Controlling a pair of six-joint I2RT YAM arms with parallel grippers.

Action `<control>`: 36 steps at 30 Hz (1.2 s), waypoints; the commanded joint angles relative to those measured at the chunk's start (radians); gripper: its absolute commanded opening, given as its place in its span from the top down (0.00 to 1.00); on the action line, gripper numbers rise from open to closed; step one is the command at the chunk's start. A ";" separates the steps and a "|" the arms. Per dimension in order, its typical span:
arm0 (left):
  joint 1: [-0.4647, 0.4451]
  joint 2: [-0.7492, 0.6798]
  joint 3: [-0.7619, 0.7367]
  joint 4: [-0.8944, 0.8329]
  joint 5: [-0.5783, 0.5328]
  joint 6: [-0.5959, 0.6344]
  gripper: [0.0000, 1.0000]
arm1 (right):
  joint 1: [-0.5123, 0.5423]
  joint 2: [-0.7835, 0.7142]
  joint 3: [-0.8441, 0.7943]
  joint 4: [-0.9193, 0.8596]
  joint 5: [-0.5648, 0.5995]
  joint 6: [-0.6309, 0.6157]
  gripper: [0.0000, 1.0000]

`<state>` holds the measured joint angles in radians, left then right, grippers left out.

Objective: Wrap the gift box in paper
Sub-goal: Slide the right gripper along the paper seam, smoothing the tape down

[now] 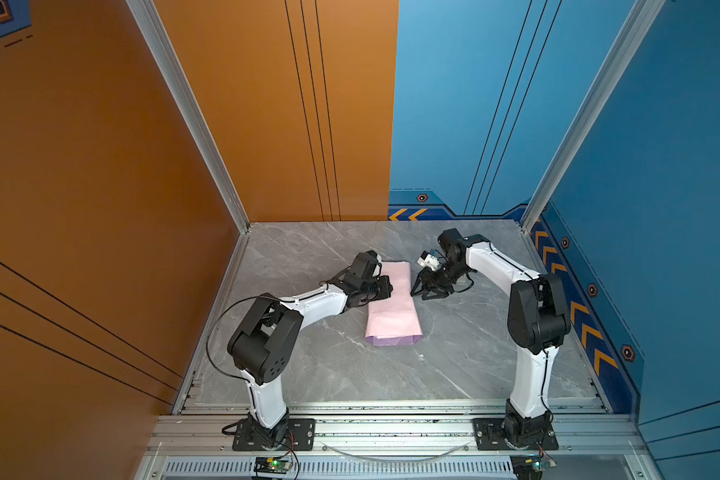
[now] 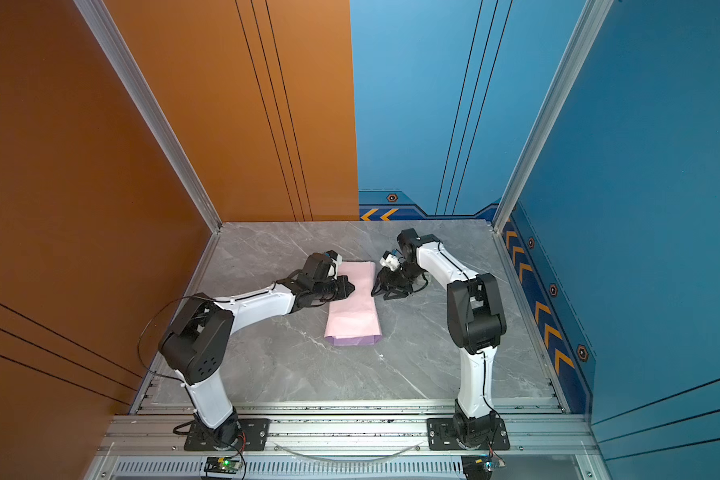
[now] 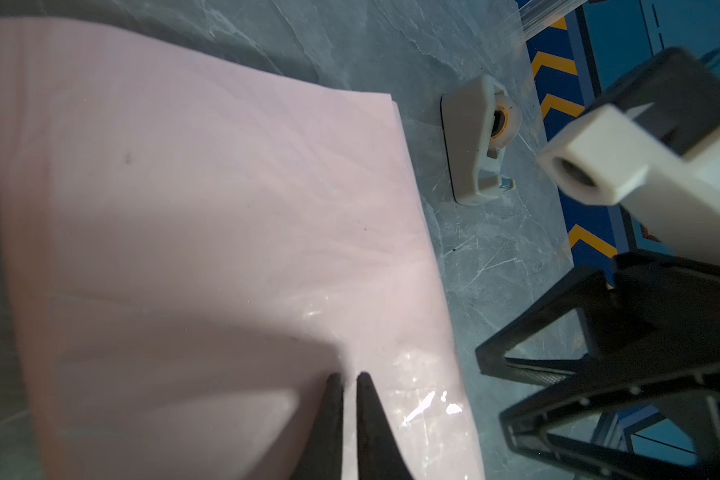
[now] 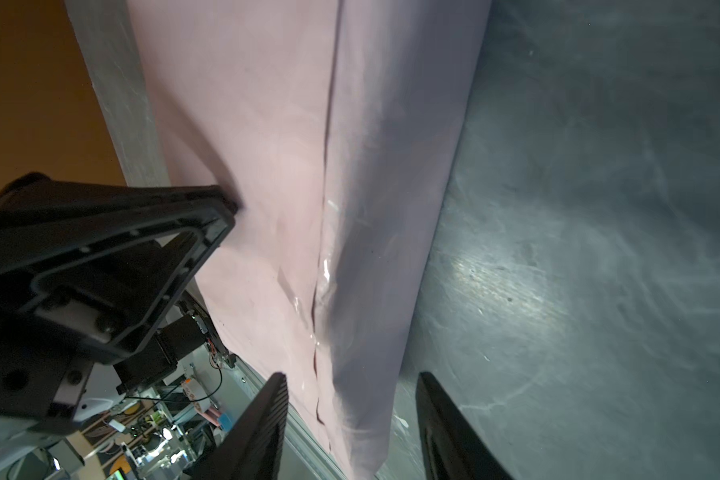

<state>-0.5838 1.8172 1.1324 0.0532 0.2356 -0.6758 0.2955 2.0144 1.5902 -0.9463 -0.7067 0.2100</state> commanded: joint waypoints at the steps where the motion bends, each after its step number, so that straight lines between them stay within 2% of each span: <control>1: -0.006 0.001 -0.040 -0.102 -0.039 0.023 0.88 | 0.009 -0.013 -0.024 0.125 -0.033 0.101 0.48; 9: -0.005 -0.002 -0.043 -0.101 -0.042 0.024 0.89 | 0.018 0.016 -0.036 0.167 -0.044 0.138 0.53; 19: -0.003 0.002 -0.042 -0.100 -0.038 0.022 0.89 | 0.031 0.021 -0.071 0.167 -0.041 0.153 0.54; 25: -0.005 0.006 -0.047 -0.092 -0.040 0.017 0.89 | 0.037 0.033 -0.079 0.181 -0.031 0.163 0.69; 28: -0.006 0.007 -0.046 -0.088 -0.039 0.014 0.89 | 0.042 0.035 -0.082 0.187 -0.027 0.166 0.74; 30: -0.006 0.009 -0.045 -0.086 -0.039 0.012 0.89 | 0.041 0.028 -0.083 0.185 -0.033 0.171 0.71; 32: -0.007 0.010 -0.045 -0.085 -0.038 0.013 0.89 | 0.038 0.009 -0.089 0.185 -0.029 0.177 0.55; 33: -0.007 0.010 -0.046 -0.087 -0.038 0.014 0.89 | 0.038 -0.001 -0.091 0.186 -0.025 0.181 0.51; 36: -0.009 0.008 -0.048 -0.085 -0.039 0.013 0.89 | 0.041 -0.020 -0.105 0.187 -0.025 0.195 0.46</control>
<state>-0.5838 1.8118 1.1259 0.0540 0.2317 -0.6727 0.3294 2.0270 1.5055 -0.7647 -0.7517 0.3904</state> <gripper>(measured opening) 0.113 0.532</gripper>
